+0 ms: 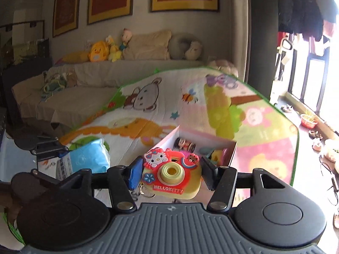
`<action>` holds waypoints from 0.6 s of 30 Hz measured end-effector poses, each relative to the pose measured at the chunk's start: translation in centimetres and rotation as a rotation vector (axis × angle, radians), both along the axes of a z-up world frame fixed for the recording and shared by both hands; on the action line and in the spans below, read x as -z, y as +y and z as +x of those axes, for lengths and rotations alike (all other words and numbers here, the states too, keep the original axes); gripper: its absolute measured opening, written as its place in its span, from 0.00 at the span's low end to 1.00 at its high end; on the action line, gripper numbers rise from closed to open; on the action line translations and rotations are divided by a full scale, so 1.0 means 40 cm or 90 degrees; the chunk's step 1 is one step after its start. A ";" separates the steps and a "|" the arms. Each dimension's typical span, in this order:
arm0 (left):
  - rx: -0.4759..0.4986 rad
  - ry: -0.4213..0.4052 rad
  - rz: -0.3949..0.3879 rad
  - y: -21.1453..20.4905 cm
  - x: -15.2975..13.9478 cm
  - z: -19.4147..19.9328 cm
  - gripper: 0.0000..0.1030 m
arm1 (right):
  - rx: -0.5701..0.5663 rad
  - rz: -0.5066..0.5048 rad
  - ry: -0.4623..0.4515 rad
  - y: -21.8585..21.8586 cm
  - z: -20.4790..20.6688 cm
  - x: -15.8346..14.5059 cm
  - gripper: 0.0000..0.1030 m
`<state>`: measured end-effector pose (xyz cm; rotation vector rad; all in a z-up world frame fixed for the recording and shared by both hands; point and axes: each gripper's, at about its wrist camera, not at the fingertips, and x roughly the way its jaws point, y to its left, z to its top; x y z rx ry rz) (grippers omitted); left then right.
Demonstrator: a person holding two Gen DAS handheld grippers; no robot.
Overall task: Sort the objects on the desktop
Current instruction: 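Lower the wipes and Hello Kitty toy into the pink box and open both grippers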
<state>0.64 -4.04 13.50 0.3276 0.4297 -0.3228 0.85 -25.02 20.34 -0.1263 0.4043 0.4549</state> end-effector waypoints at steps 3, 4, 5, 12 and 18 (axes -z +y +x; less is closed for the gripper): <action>0.013 -0.028 -0.015 -0.048 -0.036 0.131 0.57 | 0.037 -0.002 -0.033 -0.009 0.066 -0.063 0.55; 0.013 -0.044 -0.017 -0.061 -0.039 0.169 0.60 | 0.049 -0.003 -0.042 -0.008 0.098 -0.077 0.55; 0.015 -0.063 -0.015 -0.077 -0.038 0.221 0.65 | 0.059 -0.004 -0.049 -0.006 0.130 -0.084 0.55; -0.065 0.017 -0.064 -0.006 0.037 0.349 0.94 | 0.078 -0.017 0.015 0.014 0.321 0.032 0.56; -0.099 0.090 -0.060 0.077 0.143 0.267 0.97 | -0.011 -0.084 0.070 0.101 0.333 0.207 0.56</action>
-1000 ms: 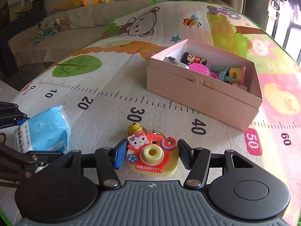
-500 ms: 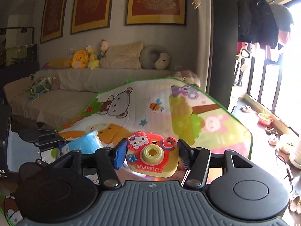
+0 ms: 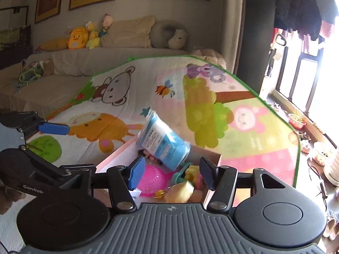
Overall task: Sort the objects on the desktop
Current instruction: 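Lower the wipes and Hello Kitty toy into the pink box and open both grippers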
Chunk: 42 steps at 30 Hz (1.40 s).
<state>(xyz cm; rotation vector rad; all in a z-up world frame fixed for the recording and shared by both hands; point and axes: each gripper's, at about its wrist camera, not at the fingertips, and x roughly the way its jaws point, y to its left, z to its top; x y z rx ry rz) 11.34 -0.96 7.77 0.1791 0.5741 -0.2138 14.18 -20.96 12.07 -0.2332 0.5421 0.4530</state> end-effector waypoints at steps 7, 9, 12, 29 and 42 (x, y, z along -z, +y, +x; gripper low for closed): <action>-0.001 0.050 -0.008 0.036 0.082 -0.058 0.97 | -0.087 -0.004 0.069 0.133 0.029 0.093 0.54; -0.008 0.060 -0.018 0.048 0.094 -0.061 0.97 | -0.094 -0.006 0.105 0.144 0.057 0.109 0.54; -0.017 0.070 -0.032 0.064 0.107 -0.068 0.98 | -0.101 -0.008 0.114 0.133 0.079 0.112 0.54; 0.005 0.103 -0.062 0.027 0.143 -0.073 0.99 | 0.107 0.062 0.094 0.122 0.337 0.062 0.54; -0.033 0.121 -0.086 0.039 0.167 -0.066 1.00 | 0.045 -0.131 0.092 0.118 0.190 0.169 0.53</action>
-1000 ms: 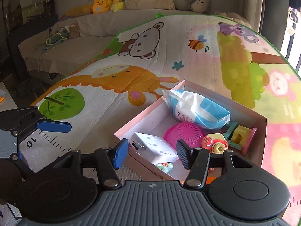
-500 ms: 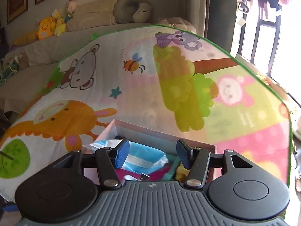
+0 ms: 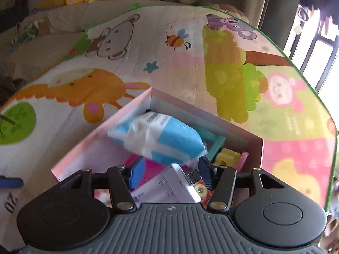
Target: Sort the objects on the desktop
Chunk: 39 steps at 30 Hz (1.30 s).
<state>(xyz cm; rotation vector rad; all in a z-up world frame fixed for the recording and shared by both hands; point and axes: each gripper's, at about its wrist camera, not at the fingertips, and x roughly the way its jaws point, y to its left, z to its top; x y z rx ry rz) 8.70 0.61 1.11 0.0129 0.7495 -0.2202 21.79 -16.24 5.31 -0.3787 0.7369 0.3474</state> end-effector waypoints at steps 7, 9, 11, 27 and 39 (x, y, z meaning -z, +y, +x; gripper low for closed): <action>-0.012 -0.028 0.022 0.012 -0.026 -0.022 1.00 | 0.115 0.208 -0.044 -0.204 -0.036 -0.104 0.54; -0.011 -0.045 0.011 0.009 -0.038 -0.012 1.00 | 0.157 0.202 -0.046 -0.237 -0.021 -0.110 0.54; -0.011 -0.060 -0.002 0.000 -0.049 0.002 1.00 | 0.195 0.200 -0.016 -0.266 0.006 -0.091 0.54; -0.103 -0.062 0.062 0.055 -0.038 0.090 1.00 | 0.173 0.300 0.127 -0.091 0.160 -0.004 0.52; -0.178 -0.018 0.023 0.089 -0.028 -0.045 1.00 | 0.093 0.318 0.025 -0.133 -0.180 -0.043 0.89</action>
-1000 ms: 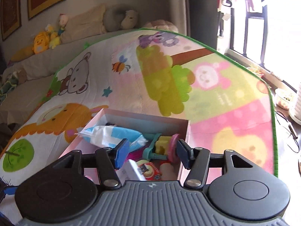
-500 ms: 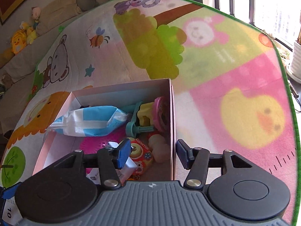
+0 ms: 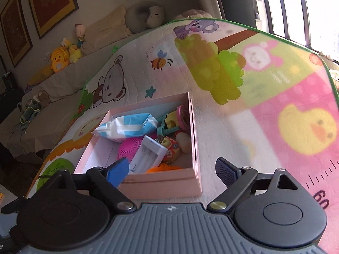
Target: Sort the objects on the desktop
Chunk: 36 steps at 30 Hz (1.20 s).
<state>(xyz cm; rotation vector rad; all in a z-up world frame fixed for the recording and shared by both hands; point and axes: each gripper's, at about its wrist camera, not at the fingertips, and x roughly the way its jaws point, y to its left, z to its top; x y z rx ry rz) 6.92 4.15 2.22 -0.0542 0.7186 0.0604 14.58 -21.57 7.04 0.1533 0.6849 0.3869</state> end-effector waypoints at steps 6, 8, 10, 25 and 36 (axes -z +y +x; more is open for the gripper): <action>-0.060 0.013 0.039 -0.043 0.045 -0.050 1.00 | -0.045 -0.047 0.035 0.037 -0.143 0.108 1.00; -0.075 0.009 0.033 -0.041 0.047 -0.053 1.00 | -0.053 -0.078 0.046 0.058 -0.164 0.147 1.00; -0.084 0.001 0.025 -0.038 0.051 -0.049 1.00 | -0.045 -0.136 0.017 0.082 -0.182 0.167 1.00; -0.077 -0.016 0.031 -0.046 0.056 -0.040 1.00 | 0.024 -0.165 -0.021 0.093 -0.121 0.191 1.00; -0.077 -0.017 0.027 -0.044 0.057 -0.040 1.00 | 0.025 -0.165 -0.021 0.092 -0.120 0.191 1.00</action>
